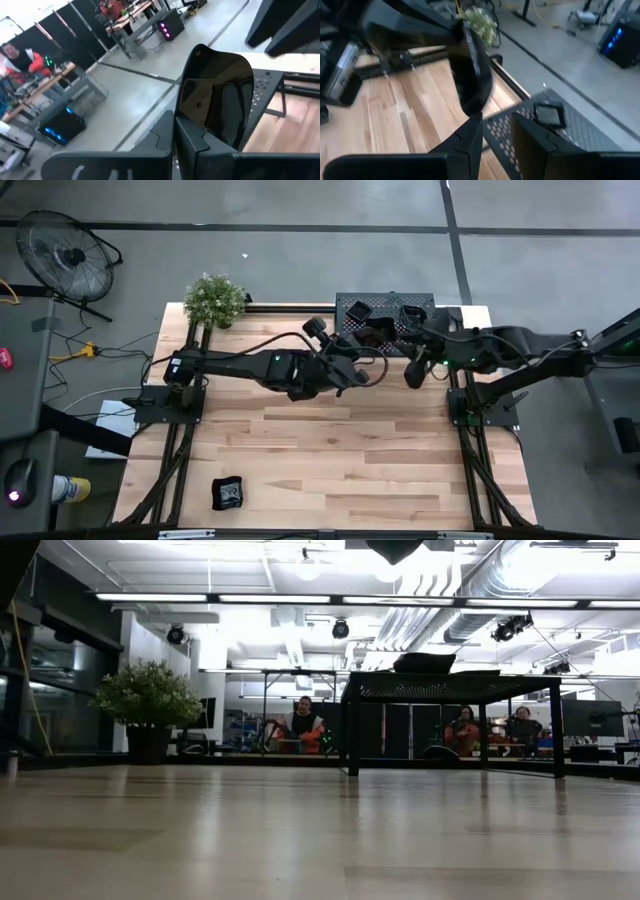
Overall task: Pick & Place Mini shaped plates
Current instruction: Stack the black leaf-shaped plate on top of the black leaf-shaped plates on the shelf
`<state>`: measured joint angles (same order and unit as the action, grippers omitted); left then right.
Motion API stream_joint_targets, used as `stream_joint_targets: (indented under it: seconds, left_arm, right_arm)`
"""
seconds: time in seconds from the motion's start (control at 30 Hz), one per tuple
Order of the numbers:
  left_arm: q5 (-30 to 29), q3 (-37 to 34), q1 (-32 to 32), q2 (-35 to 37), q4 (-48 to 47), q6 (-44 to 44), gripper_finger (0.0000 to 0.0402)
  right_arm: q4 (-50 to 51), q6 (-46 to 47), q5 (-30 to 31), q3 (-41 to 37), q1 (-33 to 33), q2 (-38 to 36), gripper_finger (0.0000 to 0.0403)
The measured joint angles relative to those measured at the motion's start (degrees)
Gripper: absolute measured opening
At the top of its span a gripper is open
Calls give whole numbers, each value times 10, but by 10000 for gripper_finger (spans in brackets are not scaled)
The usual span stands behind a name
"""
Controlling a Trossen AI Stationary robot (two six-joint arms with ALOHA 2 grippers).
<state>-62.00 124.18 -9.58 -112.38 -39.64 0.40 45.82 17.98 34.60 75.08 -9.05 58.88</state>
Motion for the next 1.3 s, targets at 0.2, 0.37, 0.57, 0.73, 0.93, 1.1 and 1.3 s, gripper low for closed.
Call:
stream_joint_targets:
  seconds: [0.2,0.37,0.57,0.73,0.93,1.1,1.3]
  left_arm:
    - [-2,0,-1,0,38,54,0]
    - [-5,0,0,0,38,54,0]
    - [-6,0,0,0,38,54,0]
    - [-5,0,2,0,38,54,0]
    - [-5,0,3,0,38,54,0]
    - [-4,0,3,0,38,54,0]
    - [-1,0,3,0,38,54,0]
  right_arm:
    - [-128,-58,1,-52,-5,0,94]
    - [-145,-62,46,-70,-19,0,94]
    - [-162,-65,57,-74,-20,0,94]
    - [-164,-65,57,-74,-20,0,93]
    - [-166,-65,45,-74,-10,3,79]
    - [-168,-70,33,-74,3,6,63]
    - [-173,-70,20,-74,17,8,44]
